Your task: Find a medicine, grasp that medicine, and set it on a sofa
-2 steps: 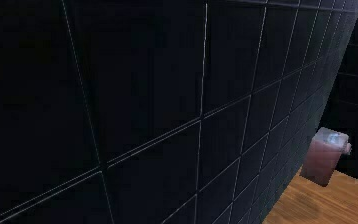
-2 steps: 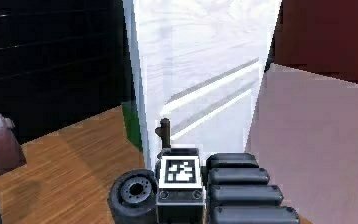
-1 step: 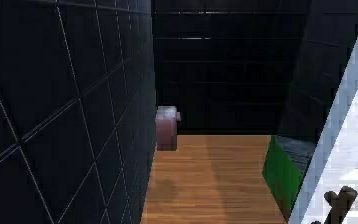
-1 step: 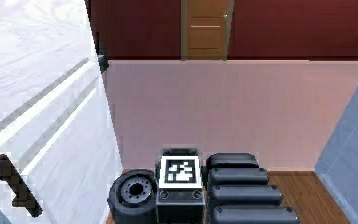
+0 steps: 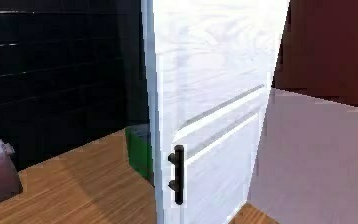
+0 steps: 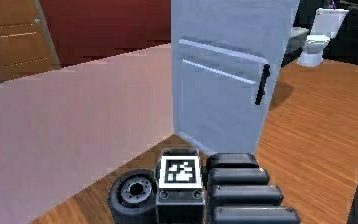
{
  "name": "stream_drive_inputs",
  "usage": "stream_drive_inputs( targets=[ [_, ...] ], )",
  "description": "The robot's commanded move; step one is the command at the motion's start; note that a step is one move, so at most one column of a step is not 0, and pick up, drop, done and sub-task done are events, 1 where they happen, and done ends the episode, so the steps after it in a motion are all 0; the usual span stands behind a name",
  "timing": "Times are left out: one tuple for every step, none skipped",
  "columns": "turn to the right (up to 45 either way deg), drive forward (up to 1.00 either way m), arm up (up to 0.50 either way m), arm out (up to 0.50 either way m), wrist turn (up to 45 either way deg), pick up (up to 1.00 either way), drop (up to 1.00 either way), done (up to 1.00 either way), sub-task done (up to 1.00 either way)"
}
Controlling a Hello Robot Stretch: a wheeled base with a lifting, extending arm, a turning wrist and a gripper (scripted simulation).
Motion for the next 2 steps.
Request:
stream_drive_inputs(
  targets=[
    [45.0, 0.0, 0.0, 0.0, 0.0, 0.0, 0.0, 0.0, 0.0],
    [15.0, 0.0, 0.0, 0.0, 0.0, 0.0, 0.0, 0.0, 0.0]
  ],
)
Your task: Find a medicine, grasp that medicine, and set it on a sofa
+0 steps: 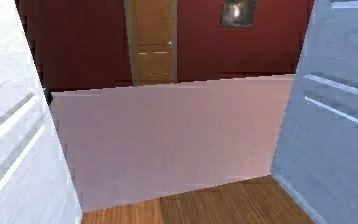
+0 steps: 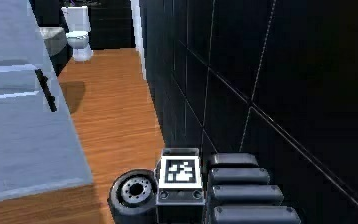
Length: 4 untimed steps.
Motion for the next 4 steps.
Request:
stream_drive_inputs(
  targets=[
    [0.0, 0.25, 0.0, 0.0, 0.0, 0.0, 0.0, 0.0, 0.0],
    [-12.0, 0.0, 0.0, 0.0, 0.0, 0.0, 0.0, 0.0, 0.0],
    [0.0, 1.0, 0.0, 0.0, 0.0, 0.0, 0.0, 0.0, 0.0],
    [-6.0, 0.0, 0.0, 0.0, 0.0, 0.0, 0.0, 0.0, 0.0]
  ],
)
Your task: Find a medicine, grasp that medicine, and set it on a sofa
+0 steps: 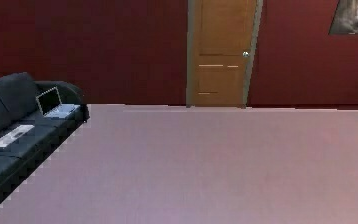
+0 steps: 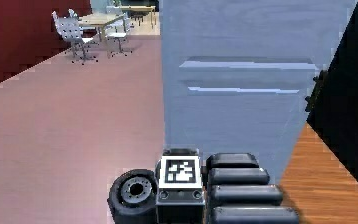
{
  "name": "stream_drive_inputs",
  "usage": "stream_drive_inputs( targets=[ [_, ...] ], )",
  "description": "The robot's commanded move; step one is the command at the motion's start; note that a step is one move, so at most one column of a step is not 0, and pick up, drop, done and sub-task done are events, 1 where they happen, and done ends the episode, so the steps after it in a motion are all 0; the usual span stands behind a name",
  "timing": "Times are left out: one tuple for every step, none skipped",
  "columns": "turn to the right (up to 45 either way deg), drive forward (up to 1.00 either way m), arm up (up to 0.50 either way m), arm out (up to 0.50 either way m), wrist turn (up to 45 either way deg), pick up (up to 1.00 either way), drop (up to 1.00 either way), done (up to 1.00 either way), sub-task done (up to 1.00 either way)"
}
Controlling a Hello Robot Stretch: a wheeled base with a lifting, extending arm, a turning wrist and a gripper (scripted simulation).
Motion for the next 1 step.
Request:
stream_drive_inputs(
  targets=[
    [0.0, 0.35, 0.0, 0.0, 0.0, 0.0, 0.0, 0.0, 0.0]
  ],
)
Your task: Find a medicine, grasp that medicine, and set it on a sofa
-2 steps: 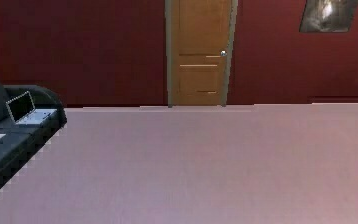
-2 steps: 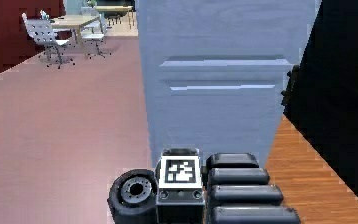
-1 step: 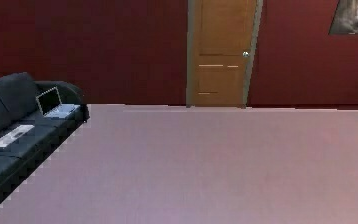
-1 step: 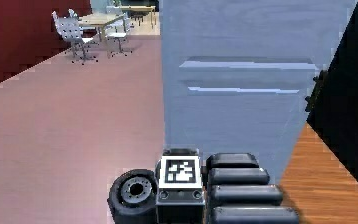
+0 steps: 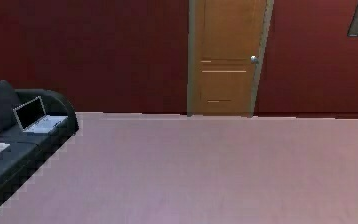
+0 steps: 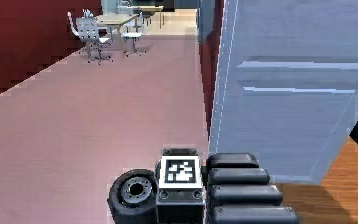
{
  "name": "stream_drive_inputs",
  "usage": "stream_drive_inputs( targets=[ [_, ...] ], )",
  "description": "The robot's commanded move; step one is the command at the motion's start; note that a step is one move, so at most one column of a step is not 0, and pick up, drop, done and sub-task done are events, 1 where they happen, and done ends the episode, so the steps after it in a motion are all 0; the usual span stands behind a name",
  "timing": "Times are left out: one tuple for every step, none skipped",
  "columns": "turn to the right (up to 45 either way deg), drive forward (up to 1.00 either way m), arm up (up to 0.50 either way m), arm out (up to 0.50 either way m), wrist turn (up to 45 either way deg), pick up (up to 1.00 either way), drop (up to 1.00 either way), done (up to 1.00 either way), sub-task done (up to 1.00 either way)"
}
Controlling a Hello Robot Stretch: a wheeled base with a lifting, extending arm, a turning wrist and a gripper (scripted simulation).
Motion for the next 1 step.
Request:
stream_drive_inputs(
  targets=[
    [-27.0, 0.0, 0.0, 0.0, 0.0, 0.0, 0.0, 0.0, 0.0]
  ],
)
